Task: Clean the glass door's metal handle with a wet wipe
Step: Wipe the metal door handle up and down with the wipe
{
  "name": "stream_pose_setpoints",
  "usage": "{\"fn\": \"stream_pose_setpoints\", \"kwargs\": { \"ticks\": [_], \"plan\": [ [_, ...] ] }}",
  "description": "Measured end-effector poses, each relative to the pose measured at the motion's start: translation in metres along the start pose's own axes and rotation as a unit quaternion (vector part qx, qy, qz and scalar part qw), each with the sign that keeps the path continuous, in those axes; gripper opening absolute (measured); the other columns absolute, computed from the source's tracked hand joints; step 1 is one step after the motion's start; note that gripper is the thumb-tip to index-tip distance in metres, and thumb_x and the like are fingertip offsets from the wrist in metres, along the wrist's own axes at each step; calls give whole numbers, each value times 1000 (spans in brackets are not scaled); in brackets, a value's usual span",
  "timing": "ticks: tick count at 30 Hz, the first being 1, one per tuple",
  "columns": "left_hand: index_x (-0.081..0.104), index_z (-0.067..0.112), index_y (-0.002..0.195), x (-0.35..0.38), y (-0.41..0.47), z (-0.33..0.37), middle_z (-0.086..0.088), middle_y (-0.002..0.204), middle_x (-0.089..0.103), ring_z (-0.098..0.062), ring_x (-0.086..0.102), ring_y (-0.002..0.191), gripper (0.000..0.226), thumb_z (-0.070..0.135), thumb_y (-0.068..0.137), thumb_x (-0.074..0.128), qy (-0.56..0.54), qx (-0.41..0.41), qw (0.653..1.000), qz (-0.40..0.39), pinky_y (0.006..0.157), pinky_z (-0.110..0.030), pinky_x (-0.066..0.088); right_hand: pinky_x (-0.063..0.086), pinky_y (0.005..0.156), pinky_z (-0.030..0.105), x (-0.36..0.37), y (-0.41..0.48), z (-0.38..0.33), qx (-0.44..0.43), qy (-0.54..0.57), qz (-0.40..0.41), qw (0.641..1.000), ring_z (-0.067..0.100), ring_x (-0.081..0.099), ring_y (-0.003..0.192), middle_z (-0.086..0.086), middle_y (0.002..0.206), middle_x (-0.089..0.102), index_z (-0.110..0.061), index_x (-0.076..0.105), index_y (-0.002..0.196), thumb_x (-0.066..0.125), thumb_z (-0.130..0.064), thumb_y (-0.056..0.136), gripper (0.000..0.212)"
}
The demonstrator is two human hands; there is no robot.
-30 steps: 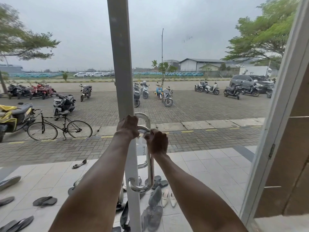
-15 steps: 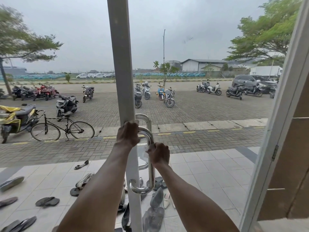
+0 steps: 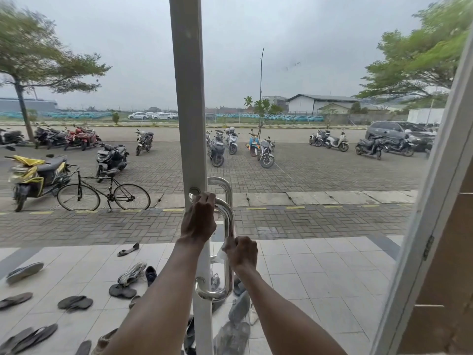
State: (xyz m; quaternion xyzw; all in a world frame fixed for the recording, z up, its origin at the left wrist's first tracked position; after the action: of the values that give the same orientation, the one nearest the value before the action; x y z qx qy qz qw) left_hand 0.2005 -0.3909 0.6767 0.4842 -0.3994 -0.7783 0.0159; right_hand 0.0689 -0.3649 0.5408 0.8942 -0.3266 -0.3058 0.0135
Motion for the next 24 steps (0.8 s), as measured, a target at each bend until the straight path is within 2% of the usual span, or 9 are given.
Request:
{"fn": "stream_pose_setpoints", "kwargs": {
  "ticks": [2, 4, 8, 11, 15, 19, 24],
  "plan": [
    [55, 10, 126, -1, -1, 0, -7, 128, 59, -26, 54, 125, 49, -8, 80, 52, -7, -4, 1000, -1, 92, -38, 52, 44, 58, 26, -7, 1, -7, -16, 3, 16, 1000, 25, 71, 74, 10, 77, 75, -11, 77, 74, 62, -28, 85, 25],
    [56, 7, 125, -2, 0, 0, -11, 126, 61, -28, 55, 123, 47, -8, 80, 52, -19, -9, 1000, -5, 94, -38, 52, 40, 57, 24, -24, 4, -26, -51, 7, 65, 997, 28, 72, 75, 13, 80, 75, -7, 77, 79, 65, -24, 86, 21],
    [61, 2, 115, -3, 2, 5, -15, 118, 64, -31, 57, 116, 39, -8, 78, 55, -40, -25, 999, -15, 92, -39, 53, 48, 63, 28, -50, 7, -63, -113, 18, 114, 987, 28, 71, 77, 13, 83, 76, -10, 78, 90, 65, -24, 87, 19],
    [63, 2, 111, -6, 2, 5, -16, 116, 65, -32, 60, 113, 37, -8, 77, 55, -49, -29, 998, -14, 93, -38, 52, 50, 65, 28, -47, 5, -61, -109, 17, 103, 989, 27, 72, 77, 14, 83, 76, -7, 77, 86, 62, -20, 88, 20],
    [64, 2, 108, -5, 1, 4, -16, 113, 66, -32, 61, 110, 35, -9, 76, 55, -55, -20, 998, -6, 91, -37, 52, 39, 56, 22, -23, -6, -25, -74, -5, 66, 995, 25, 72, 75, 15, 79, 75, -6, 77, 76, 60, -13, 85, 20],
    [61, 1, 118, -1, -5, 6, -16, 124, 62, -30, 56, 121, 44, -10, 75, 55, -61, -4, 998, 11, 101, -37, 49, 51, 65, 28, -3, -17, 6, -37, -35, 32, 998, 26, 73, 82, 16, 84, 75, -2, 76, 80, 52, -11, 89, 27],
    [55, -2, 127, 3, -8, 5, -18, 134, 56, -32, 50, 130, 52, -9, 76, 52, -73, -9, 997, 30, 106, -40, 46, 50, 68, 34, -24, -11, -27, -78, -7, 86, 993, 33, 69, 81, 19, 83, 74, -2, 75, 79, 50, -12, 89, 29]
  ]
}}
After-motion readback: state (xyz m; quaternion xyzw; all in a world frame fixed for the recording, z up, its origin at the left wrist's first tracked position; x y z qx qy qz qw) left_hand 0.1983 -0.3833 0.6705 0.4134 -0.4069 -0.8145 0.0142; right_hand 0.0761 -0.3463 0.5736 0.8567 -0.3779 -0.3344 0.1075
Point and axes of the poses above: each hand's wrist, its own y-axis towards the middle knuckle, its own x-axis out of the palm, z = x × y, the point moved 9 cm from there along y, towards the middle knuckle
